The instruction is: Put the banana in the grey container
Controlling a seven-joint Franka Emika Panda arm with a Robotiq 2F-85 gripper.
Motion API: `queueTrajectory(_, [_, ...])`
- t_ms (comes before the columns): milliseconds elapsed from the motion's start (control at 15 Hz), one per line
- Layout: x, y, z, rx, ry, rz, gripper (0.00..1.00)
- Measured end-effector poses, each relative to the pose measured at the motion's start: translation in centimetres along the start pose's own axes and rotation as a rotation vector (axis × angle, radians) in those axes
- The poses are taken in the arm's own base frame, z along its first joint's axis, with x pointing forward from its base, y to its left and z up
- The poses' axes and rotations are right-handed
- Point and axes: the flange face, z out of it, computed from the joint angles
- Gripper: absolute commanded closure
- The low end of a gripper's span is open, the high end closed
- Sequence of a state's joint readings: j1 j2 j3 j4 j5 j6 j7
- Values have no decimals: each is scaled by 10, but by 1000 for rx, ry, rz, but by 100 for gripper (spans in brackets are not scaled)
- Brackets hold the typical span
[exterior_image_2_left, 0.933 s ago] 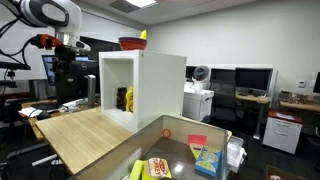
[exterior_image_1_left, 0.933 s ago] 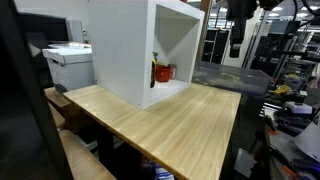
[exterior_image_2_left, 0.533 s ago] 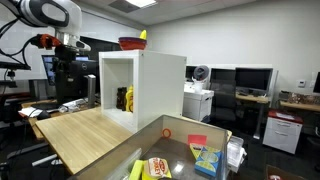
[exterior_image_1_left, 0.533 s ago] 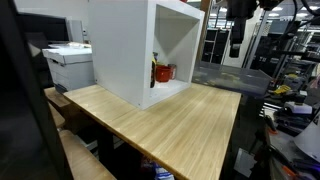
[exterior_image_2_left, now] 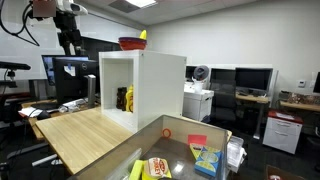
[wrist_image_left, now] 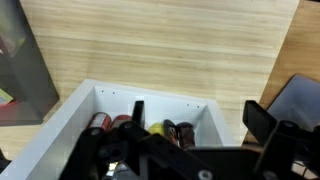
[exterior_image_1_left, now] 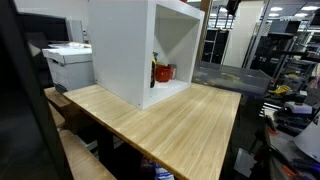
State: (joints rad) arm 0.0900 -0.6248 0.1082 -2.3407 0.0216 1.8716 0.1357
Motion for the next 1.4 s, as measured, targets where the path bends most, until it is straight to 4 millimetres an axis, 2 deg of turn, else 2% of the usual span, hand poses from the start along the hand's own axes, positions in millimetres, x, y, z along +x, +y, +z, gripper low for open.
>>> queueTrajectory(133, [2, 5, -30, -27, 68, 14, 0])
queueTrajectory(467, [15, 21, -84, -39, 209, 52, 0])
queueTrajectory(667, [26, 26, -104, -32, 311, 64, 0])
queueTrajectory(800, [35, 28, -112, -27, 376, 70, 0])
queueTrajectory(1067, [57, 34, -114, -25, 477, 80, 0])
queueTrajectory(1133, [67, 37, -113, -34, 523, 96, 0])
queueTrajectory(1200, [106, 45, -122, -45, 619, 165, 0])
queueTrajectory(1400, [126, 50, -126, -56, 652, 197, 0])
